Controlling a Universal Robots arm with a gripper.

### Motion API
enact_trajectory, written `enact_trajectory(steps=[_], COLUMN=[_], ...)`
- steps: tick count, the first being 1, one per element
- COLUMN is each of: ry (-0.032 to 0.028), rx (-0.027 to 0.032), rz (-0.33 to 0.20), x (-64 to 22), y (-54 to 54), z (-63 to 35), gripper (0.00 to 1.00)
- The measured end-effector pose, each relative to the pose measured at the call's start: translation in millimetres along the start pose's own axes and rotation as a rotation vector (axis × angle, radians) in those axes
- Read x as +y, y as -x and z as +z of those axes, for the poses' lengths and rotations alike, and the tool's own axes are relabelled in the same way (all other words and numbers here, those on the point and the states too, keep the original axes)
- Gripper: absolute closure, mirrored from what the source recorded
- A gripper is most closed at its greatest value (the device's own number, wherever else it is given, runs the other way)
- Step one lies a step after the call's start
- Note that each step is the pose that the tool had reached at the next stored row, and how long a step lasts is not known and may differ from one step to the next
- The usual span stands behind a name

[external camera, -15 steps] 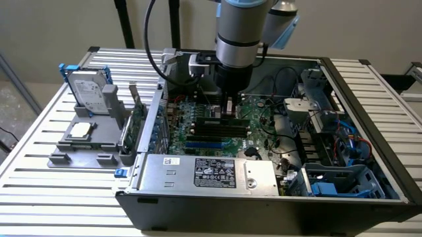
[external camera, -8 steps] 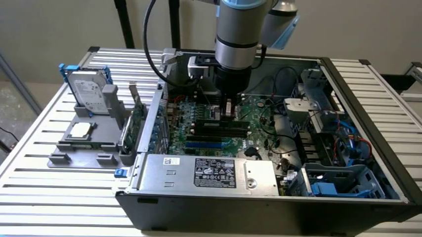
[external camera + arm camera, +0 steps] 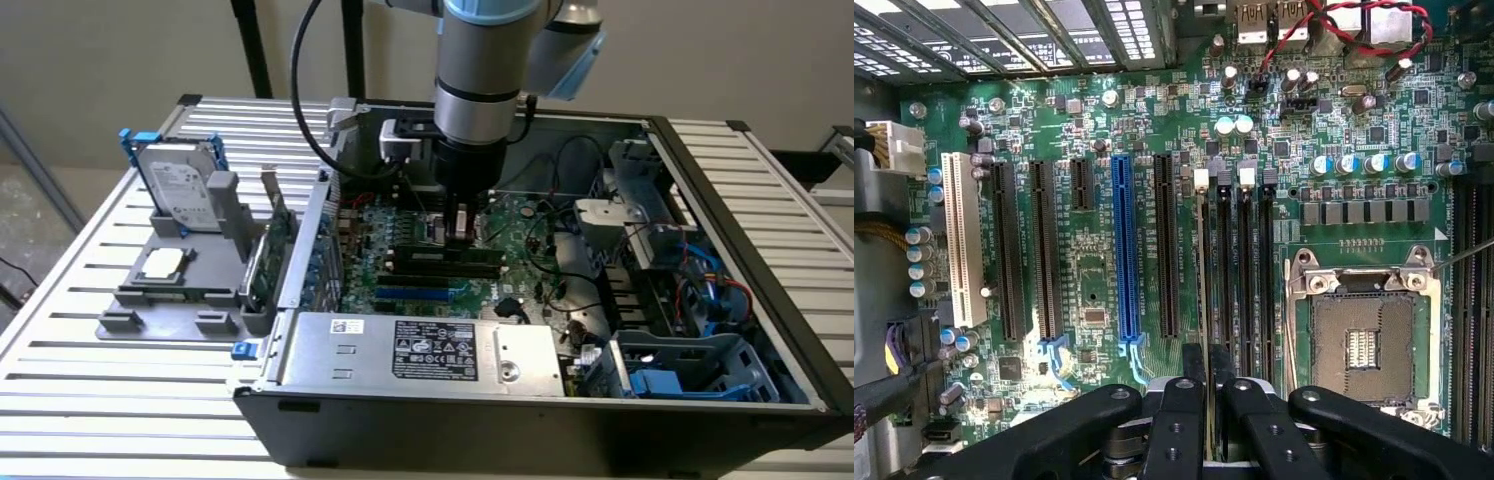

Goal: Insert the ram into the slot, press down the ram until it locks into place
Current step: 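Insert the ram into the slot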

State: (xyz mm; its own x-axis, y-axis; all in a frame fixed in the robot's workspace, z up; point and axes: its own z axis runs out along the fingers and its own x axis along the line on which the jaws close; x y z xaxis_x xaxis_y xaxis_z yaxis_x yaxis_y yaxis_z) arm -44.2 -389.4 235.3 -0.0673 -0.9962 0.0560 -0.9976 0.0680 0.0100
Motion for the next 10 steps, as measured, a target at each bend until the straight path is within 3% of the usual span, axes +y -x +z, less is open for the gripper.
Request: enact_trajectory(steps=[5,10], ry=[-0.0004,-0.0014], rx=[0.0065,0.0066], rz=[0.0,0.0], x=[0.3,1.0], y=[1.8,2.2], z=[2.5,4.5], gripper=[0.86,0.86])
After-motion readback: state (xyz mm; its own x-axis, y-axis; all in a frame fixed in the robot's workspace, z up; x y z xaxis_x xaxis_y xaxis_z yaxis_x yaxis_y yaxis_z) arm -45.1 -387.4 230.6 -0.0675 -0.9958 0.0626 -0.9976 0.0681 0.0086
